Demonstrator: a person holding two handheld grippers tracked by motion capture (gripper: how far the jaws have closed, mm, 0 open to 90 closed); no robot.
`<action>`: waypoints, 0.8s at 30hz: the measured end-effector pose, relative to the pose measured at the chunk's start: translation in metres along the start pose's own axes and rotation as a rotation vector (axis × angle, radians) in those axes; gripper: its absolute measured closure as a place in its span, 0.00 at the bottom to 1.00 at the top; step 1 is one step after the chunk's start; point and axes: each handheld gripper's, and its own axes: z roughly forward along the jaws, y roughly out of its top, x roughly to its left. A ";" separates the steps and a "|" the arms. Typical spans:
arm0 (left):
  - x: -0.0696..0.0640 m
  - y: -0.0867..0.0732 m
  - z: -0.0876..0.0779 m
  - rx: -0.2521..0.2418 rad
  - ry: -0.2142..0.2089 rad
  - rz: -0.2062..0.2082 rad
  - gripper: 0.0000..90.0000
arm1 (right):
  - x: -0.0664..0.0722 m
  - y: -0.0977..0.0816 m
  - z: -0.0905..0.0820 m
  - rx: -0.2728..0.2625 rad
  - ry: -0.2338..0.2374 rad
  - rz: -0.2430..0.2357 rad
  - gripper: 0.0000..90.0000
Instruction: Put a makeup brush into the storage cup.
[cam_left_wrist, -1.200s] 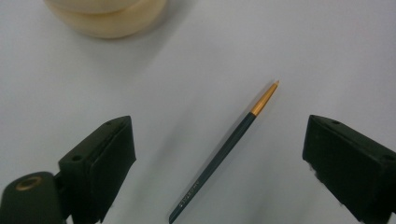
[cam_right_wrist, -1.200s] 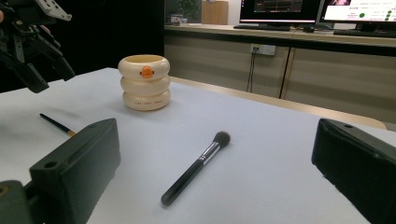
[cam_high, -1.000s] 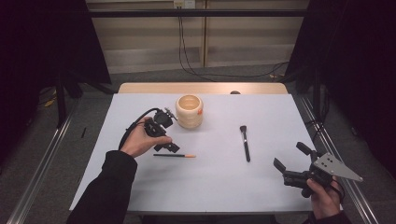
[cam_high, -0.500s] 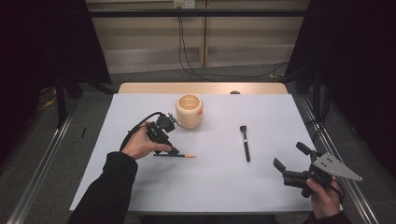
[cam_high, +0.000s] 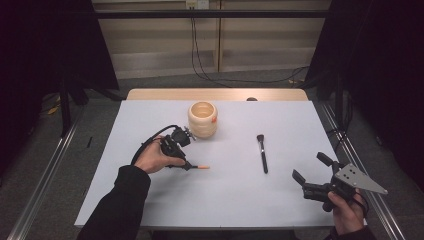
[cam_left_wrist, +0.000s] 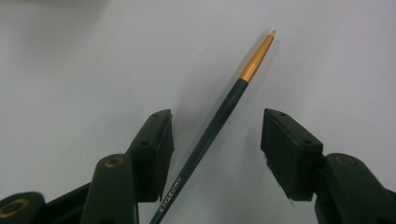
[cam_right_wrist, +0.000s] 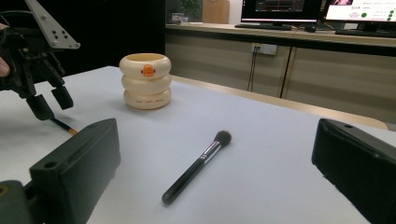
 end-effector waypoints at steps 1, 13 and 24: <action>-0.001 0.000 0.002 -0.009 0.012 -0.013 0.50 | 0.000 0.000 0.000 0.000 -0.001 -0.001 0.01; -0.002 0.000 0.011 0.031 0.003 0.020 0.59 | 0.000 0.000 0.000 -0.001 0.002 -0.007 0.01; -0.007 0.001 0.017 0.057 0.043 0.038 0.69 | 0.000 0.000 0.000 0.008 0.010 -0.003 0.01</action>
